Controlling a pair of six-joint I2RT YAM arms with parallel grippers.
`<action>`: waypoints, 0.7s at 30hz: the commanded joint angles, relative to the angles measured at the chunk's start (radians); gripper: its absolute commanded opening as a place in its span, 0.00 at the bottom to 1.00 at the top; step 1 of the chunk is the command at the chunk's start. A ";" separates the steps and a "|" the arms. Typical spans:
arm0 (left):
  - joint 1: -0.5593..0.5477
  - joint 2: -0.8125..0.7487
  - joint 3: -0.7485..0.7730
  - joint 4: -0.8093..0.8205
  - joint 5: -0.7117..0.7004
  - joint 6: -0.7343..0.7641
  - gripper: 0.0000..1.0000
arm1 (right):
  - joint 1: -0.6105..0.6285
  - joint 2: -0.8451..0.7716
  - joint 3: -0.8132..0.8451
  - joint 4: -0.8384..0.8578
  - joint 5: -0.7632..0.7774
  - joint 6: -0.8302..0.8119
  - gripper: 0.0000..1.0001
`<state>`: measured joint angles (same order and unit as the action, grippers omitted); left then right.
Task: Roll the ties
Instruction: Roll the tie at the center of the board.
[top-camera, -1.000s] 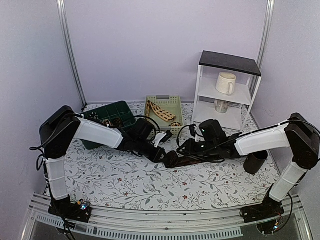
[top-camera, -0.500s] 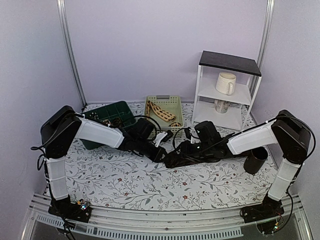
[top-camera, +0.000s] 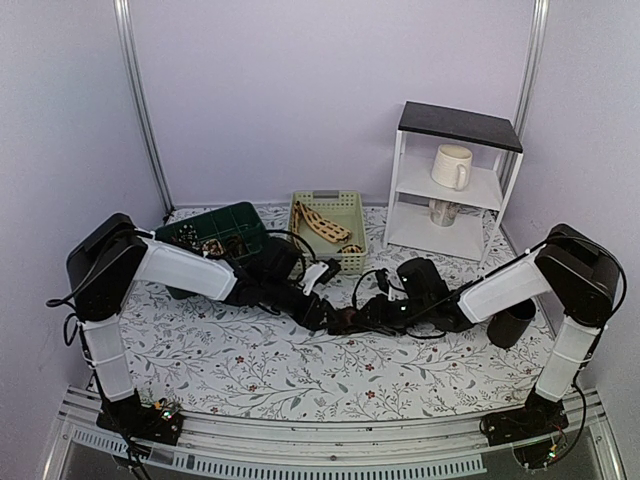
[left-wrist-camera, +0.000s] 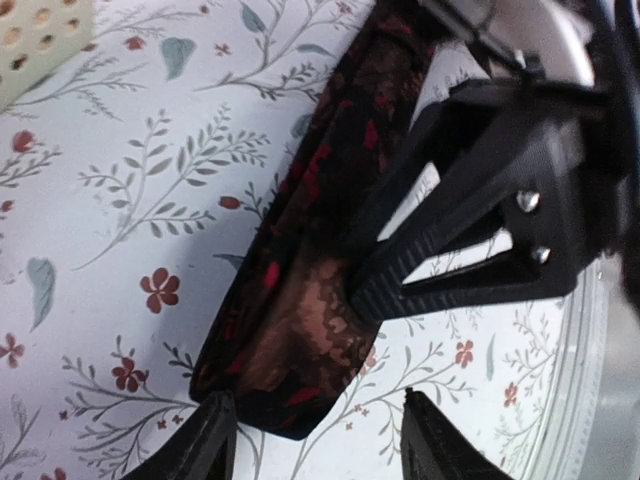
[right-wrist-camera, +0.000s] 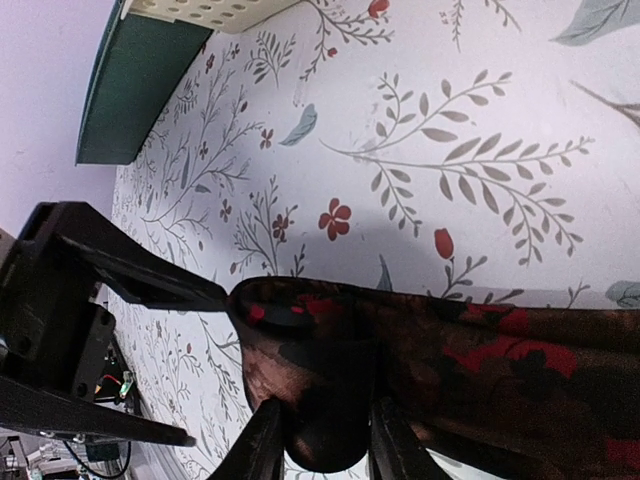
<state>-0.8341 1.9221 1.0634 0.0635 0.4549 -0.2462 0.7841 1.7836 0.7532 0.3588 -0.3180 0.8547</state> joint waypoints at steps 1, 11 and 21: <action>-0.013 -0.055 -0.020 0.052 -0.053 0.068 0.59 | 0.000 0.023 -0.036 0.109 -0.015 0.022 0.29; 0.027 -0.038 -0.010 0.014 -0.066 0.068 0.40 | -0.004 0.042 -0.004 0.129 -0.059 0.012 0.27; 0.041 -0.064 -0.085 0.104 -0.113 -0.029 0.40 | -0.002 0.135 -0.006 0.239 -0.081 0.075 0.24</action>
<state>-0.8059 1.8896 1.0061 0.1112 0.3550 -0.2424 0.7841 1.8774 0.7330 0.5293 -0.3756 0.9001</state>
